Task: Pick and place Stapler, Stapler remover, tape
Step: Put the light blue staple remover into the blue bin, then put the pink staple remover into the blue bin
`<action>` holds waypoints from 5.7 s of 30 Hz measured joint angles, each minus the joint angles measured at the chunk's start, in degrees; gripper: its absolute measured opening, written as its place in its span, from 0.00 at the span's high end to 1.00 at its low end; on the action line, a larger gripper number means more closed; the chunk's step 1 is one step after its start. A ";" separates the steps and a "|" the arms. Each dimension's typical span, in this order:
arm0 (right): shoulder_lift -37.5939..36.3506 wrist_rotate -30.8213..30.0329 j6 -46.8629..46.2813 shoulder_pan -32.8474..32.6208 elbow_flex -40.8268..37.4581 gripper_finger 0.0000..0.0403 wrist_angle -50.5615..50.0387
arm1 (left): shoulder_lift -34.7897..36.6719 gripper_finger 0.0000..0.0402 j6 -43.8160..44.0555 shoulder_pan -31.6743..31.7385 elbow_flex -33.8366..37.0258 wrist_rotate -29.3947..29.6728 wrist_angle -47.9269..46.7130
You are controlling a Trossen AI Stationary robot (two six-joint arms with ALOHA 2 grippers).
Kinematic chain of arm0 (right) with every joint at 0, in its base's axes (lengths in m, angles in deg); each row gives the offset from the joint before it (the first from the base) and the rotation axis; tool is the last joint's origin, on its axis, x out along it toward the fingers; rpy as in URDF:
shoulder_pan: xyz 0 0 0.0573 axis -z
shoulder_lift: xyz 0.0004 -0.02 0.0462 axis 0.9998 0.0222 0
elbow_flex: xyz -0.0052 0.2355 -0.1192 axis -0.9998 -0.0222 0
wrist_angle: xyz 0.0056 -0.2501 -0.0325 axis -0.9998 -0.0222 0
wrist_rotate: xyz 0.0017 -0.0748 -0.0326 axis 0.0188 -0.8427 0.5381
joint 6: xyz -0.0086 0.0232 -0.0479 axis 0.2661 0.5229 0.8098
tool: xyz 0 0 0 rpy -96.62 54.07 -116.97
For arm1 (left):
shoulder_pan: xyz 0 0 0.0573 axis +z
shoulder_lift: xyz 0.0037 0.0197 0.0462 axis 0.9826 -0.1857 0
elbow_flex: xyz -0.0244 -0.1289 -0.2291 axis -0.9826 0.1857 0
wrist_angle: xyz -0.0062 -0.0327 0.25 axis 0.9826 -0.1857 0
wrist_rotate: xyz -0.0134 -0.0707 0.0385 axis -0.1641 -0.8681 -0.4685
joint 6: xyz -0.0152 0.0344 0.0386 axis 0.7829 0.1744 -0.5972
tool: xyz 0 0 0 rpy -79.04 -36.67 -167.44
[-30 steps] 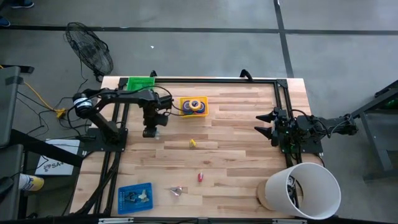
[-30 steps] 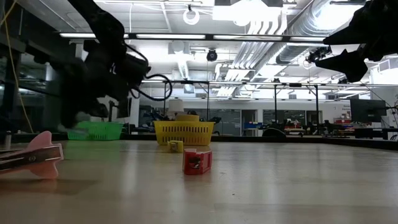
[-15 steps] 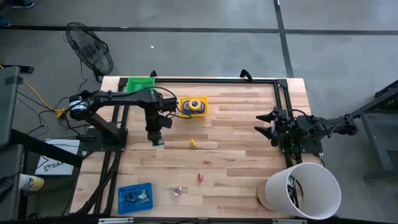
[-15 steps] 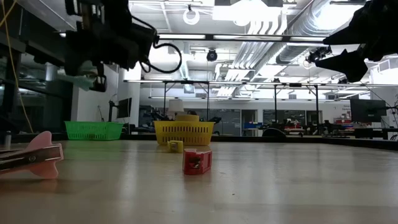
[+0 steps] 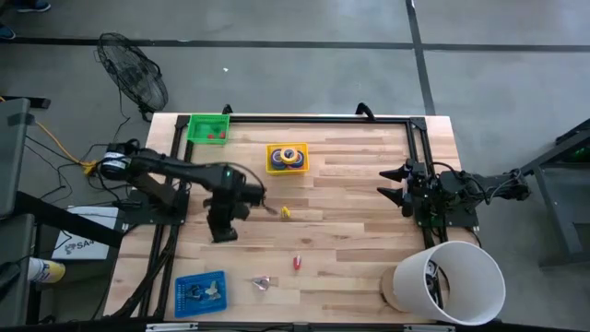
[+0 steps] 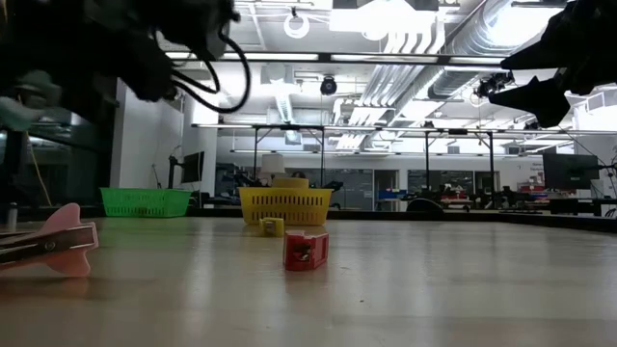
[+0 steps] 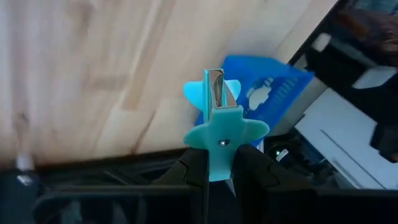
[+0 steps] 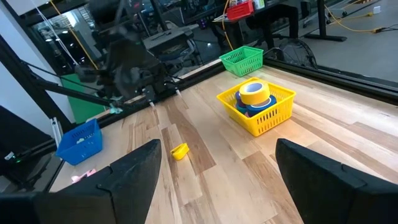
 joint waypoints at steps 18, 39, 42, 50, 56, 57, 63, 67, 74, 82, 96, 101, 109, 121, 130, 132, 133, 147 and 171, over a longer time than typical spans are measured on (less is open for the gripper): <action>0.00 -0.02 0.00 0.02 0.00 0.24 0.00 | 0.00 0.91 26.54 -30.04 0.02 4.77 17.71; 0.00 0.00 0.02 0.01 0.00 0.24 0.00 | -0.07 0.88 45.06 -40.35 0.04 11.53 20.64; 0.00 -0.02 0.00 0.00 0.00 0.24 0.00 | -0.07 0.78 46.20 -40.32 0.09 11.87 18.92; 0.00 -0.02 0.02 0.02 0.00 0.24 0.00 | -0.07 0.68 46.27 -40.32 0.09 11.89 19.47; 0.00 -0.02 0.00 0.02 0.00 0.24 -0.02 | -0.07 0.68 46.59 -40.28 0.09 11.87 19.45; 0.00 -0.02 0.00 0.00 0.00 0.24 -0.02 | -0.07 0.68 47.01 -40.28 0.09 11.87 19.45; 0.00 -0.02 0.01 0.01 0.00 0.24 -0.02 | -0.07 0.67 47.58 -40.24 0.09 11.85 20.30; 0.00 -0.01 0.01 0.01 0.00 0.24 -0.02 | -0.07 0.67 46.40 -38.89 0.07 11.65 20.93; 0.00 -0.02 0.00 0.00 0.00 0.24 -0.02 | 0.20 0.67 42.31 -32.76 0.07 11.72 20.94; 0.00 -0.02 0.00 -0.01 0.00 0.24 -0.02 | 0.20 0.67 32.95 -25.23 0.07 11.76 21.87; -0.01 -0.02 0.01 0.01 0.00 0.24 -0.02 | -0.32 0.66 7.36 -20.06 0.02 25.89 32.02; 0.00 0.00 0.00 0.02 -0.02 0.24 -0.02 | -2.44 0.55 -0.34 -20.99 0.02 28.96 32.79; -0.02 0.00 0.00 0.01 -0.02 0.24 -0.01 | -7.77 0.35 -9.88 -22.90 0.02 27.46 38.42; 0.00 -0.02 0.02 0.02 -0.02 0.24 0.00 | -15.41 0.33 -14.87 -28.16 0.06 30.92 45.10; 0.02 -0.02 0.02 0.01 -0.02 0.24 0.00 | -16.96 0.33 -14.47 -28.46 -0.02 32.24 47.77; 0.02 -0.02 0.01 0.02 -0.02 0.24 0.00 | -17.00 0.33 -14.45 -28.54 -0.01 32.24 48.29; 0.02 -0.02 0.00 0.02 -0.02 0.24 0.00 | -17.04 0.33 -14.45 -28.95 0.00 32.26 48.63; 0.02 0.00 0.00 -0.01 -0.02 0.24 -0.01 | -18.62 0.33 -14.62 -33.96 0.04 41.73 56.68; 0.02 -0.02 0.00 0.02 -0.02 0.24 0.00 | -21.33 0.78 -14.85 -34.38 -0.07 47.23 62.31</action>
